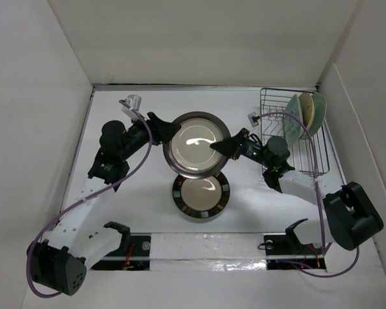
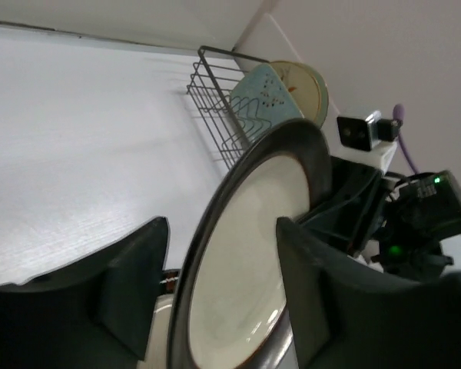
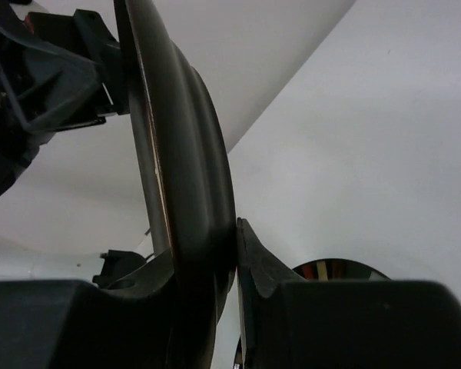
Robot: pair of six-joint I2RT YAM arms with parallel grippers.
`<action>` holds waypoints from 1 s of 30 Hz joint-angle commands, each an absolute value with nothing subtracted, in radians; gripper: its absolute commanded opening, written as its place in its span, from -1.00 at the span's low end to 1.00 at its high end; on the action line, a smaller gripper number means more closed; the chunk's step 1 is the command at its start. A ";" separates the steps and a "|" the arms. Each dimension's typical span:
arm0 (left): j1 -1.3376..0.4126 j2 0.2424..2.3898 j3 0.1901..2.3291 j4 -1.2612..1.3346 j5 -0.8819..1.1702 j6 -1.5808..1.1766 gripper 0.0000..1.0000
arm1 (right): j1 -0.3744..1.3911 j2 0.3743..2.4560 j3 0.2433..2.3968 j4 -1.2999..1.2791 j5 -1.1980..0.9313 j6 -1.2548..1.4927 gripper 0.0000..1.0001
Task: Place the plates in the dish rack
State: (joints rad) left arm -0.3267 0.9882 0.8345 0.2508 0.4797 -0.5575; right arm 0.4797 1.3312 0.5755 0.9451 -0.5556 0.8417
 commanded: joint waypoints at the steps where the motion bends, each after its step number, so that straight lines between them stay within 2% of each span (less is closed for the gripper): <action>1: -0.339 0.908 0.897 0.246 0.367 -0.537 0.16 | 0.488 1.287 0.589 1.052 -0.523 0.836 -1.00; 2: -0.339 0.897 0.900 0.215 0.326 -0.513 0.37 | 0.477 1.276 0.597 1.019 -0.500 0.831 -1.00; 6: -0.339 0.801 0.899 0.155 0.181 -0.450 0.61 | 0.442 1.197 0.694 0.823 -0.349 0.796 -1.00; 10: -0.339 0.701 0.835 0.141 0.075 -0.384 0.59 | 0.420 1.140 0.839 0.619 -0.172 0.648 -1.00; 13: -0.339 0.641 0.781 0.155 0.057 -0.362 0.49 | 0.420 1.083 0.934 0.462 0.070 0.458 -1.00; 14: -0.339 0.634 0.775 0.146 0.066 -0.359 0.44 | 0.411 1.080 0.962 0.383 0.213 0.401 -1.00; 17: -0.339 0.621 0.747 0.161 0.153 -0.376 0.40 | 0.384 1.113 1.072 0.286 0.509 0.198 -1.00; 23: -0.339 0.604 0.753 0.166 0.248 -0.388 0.40 | 0.207 1.195 1.181 0.250 0.566 0.046 -1.00; 30: -0.382 0.563 0.756 0.158 0.215 -0.380 0.40 | 0.078 1.368 1.336 0.161 0.479 -0.049 -1.00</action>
State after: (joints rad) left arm -0.3588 0.5800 0.7464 0.1226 0.2089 -0.3977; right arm 0.0837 1.3449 1.2259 0.0654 0.5076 0.0200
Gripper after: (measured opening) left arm 0.698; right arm 0.249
